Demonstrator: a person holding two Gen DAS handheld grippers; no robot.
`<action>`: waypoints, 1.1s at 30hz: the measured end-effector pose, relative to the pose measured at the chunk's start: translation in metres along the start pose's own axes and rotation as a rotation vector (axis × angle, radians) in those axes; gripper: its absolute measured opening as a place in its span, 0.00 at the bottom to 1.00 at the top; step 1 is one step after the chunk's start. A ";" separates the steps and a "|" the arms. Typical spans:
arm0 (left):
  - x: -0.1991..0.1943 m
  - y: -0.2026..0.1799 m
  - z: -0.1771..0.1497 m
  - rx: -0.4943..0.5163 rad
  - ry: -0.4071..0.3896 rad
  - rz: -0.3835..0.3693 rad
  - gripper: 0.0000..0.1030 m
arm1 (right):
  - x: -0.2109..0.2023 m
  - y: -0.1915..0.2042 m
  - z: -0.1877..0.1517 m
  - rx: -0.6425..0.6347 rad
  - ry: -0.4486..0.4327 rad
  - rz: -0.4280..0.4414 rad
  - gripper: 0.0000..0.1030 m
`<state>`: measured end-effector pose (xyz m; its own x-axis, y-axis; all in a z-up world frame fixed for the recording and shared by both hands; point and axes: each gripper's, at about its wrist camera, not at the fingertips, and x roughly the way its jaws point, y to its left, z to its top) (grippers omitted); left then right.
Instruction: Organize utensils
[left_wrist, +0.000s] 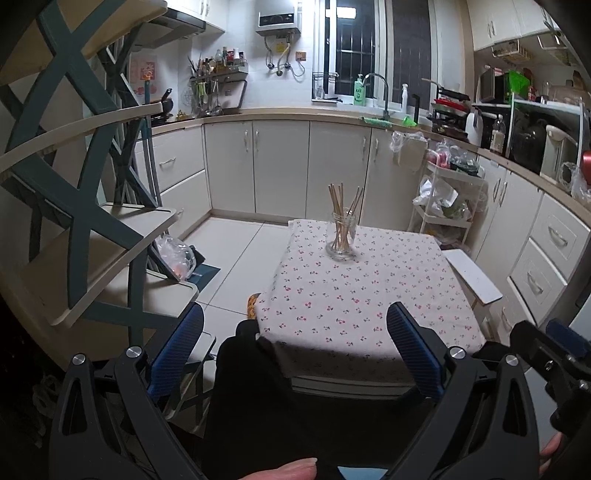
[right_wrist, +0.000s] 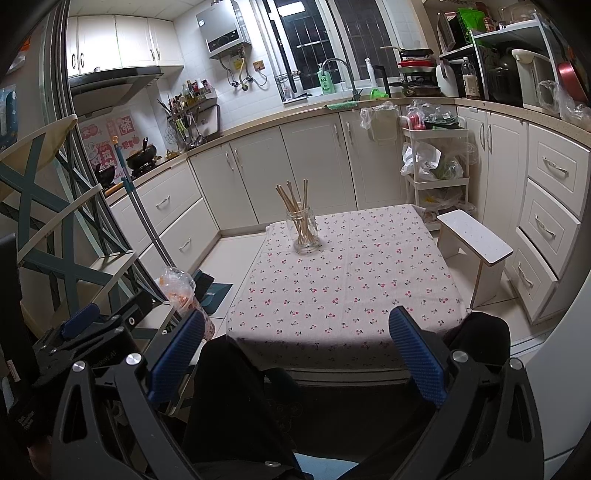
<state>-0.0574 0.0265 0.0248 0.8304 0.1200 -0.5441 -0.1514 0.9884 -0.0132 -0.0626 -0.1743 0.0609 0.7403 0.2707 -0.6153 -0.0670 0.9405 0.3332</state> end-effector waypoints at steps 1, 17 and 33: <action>0.000 0.000 0.000 0.000 -0.001 0.008 0.93 | 0.000 -0.001 0.000 -0.001 0.000 0.000 0.93; -0.002 0.001 0.000 -0.023 -0.002 -0.008 0.93 | 0.000 -0.002 0.001 0.000 0.002 0.001 0.93; 0.010 0.005 -0.002 -0.020 0.035 0.001 0.93 | -0.001 0.000 0.001 0.001 0.003 0.001 0.93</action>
<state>-0.0514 0.0320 0.0175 0.8113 0.1173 -0.5728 -0.1631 0.9862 -0.0290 -0.0625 -0.1751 0.0622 0.7383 0.2724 -0.6171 -0.0668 0.9399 0.3350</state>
